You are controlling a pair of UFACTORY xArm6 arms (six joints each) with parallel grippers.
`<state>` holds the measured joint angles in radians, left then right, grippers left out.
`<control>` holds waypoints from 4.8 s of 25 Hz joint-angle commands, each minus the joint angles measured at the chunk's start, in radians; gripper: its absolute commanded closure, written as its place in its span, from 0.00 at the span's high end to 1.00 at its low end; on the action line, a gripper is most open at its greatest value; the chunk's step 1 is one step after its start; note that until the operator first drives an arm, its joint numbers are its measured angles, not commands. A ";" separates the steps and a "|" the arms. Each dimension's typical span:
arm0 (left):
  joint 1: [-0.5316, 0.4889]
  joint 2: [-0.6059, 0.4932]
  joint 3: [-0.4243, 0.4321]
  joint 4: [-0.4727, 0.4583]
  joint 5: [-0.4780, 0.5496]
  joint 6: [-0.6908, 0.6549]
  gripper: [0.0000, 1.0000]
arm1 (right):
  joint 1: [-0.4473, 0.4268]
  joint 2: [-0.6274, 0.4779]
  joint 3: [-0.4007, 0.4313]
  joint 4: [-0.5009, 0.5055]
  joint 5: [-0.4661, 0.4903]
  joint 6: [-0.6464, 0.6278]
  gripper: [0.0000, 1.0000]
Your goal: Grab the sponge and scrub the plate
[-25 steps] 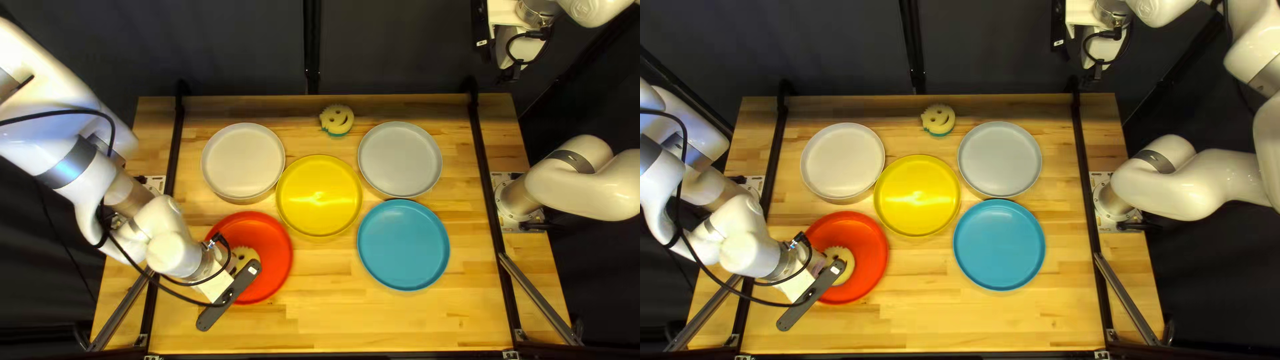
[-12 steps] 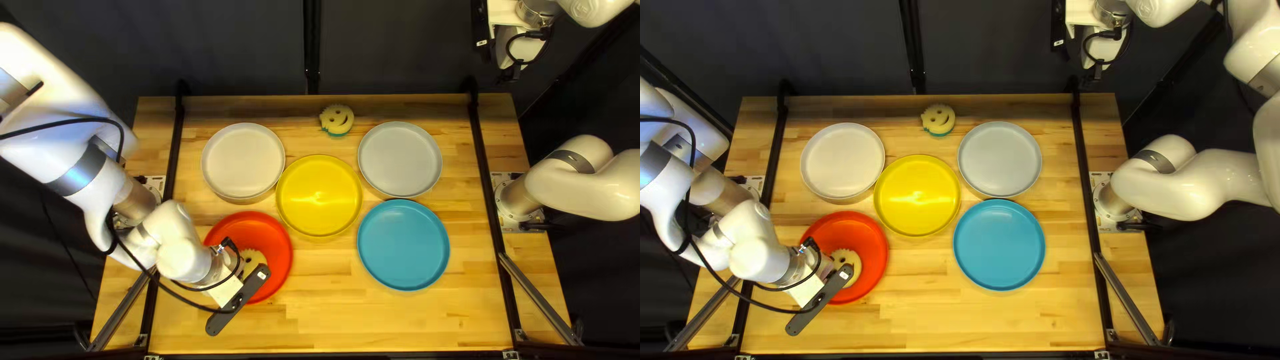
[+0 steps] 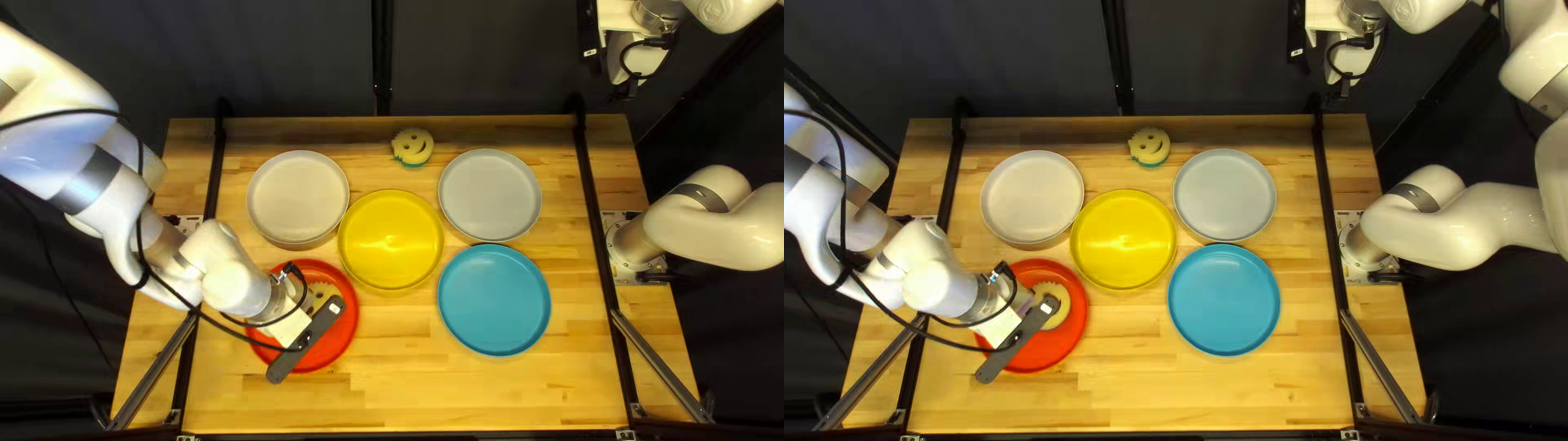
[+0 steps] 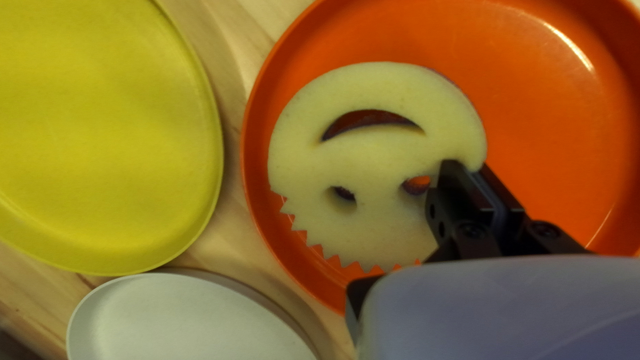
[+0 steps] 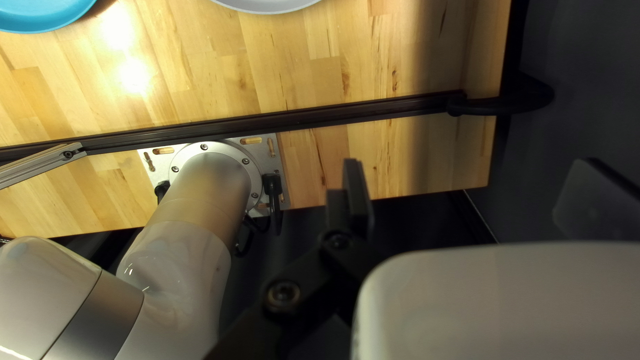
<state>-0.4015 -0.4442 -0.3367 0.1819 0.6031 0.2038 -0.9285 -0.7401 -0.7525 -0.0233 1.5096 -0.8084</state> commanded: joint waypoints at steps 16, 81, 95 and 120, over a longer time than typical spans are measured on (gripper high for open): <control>0.140 -0.186 0.050 -0.102 0.122 0.184 0.00 | 0.000 0.000 0.000 0.000 0.000 0.000 1.00; 0.584 -0.041 0.225 -0.110 -0.115 0.601 0.00 | 0.000 0.000 0.000 0.000 0.000 0.000 1.00; 0.624 -0.135 0.284 -0.153 -0.065 0.631 0.00 | 0.000 0.000 0.000 0.000 0.000 0.000 1.00; 0.691 0.031 0.153 -0.188 -0.126 0.778 0.00 | 0.000 0.000 0.000 0.000 0.000 0.000 1.00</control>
<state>0.2826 -0.3846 -0.2114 -0.0009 0.4721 0.9755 -0.9285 -0.7401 -0.7525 -0.0233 1.5096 -0.8084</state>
